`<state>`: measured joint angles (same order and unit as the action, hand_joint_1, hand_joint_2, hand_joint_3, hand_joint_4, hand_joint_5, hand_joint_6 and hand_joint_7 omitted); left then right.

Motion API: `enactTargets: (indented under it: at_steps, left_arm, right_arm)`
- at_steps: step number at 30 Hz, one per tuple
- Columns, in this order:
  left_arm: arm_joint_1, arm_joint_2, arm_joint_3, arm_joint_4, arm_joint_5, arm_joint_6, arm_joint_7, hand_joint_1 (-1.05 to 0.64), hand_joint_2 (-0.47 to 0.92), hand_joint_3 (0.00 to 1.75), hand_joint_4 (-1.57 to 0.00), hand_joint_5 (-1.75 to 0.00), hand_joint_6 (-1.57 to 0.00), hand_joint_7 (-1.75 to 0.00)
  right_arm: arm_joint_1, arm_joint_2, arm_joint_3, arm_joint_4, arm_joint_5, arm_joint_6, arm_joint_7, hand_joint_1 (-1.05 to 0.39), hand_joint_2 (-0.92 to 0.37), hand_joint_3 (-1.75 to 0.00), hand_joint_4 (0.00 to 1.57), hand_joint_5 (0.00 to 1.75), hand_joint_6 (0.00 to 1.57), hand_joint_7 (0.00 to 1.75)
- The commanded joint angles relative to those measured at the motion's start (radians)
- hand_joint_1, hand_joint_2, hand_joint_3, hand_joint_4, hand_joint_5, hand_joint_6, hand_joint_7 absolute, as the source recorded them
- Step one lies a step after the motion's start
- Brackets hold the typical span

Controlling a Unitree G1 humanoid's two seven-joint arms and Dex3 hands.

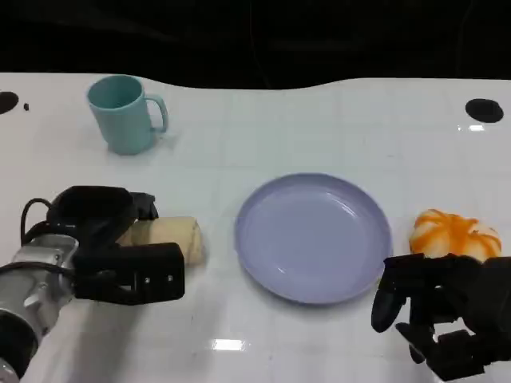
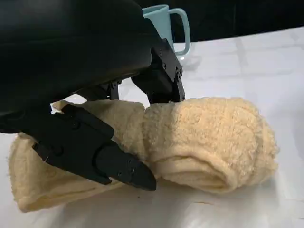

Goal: Grasp the towel on the left side of the plate with the left hand and place it into the plate.

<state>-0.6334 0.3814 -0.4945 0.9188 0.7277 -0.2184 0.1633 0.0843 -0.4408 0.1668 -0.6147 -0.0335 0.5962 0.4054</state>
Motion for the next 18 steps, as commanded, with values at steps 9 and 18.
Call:
enactTargets:
  at_steps: [9, 18]
  left_arm:
    - [0.074, 0.028, 0.093, -0.198, -0.047, 0.008, 0.067, -0.21, 0.74, 0.5, -0.83, -1.75, -0.62, -1.65]
    - [0.092, -0.009, 0.112, -0.388, -0.069, -0.005, 0.038, -0.2, 0.55, 0.94, -0.85, -1.75, -0.63, -1.75]
  right_arm:
    - [0.006, -0.011, -0.018, -0.01, 0.006, -0.001, 0.005, 0.03, -0.63, -0.99, 0.69, 1.66, 0.68, 1.42]
    - [0.004, -0.014, -0.017, -0.018, 0.005, 0.015, 0.005, 0.03, -0.62, -1.0, 0.68, 1.68, 0.67, 1.43]
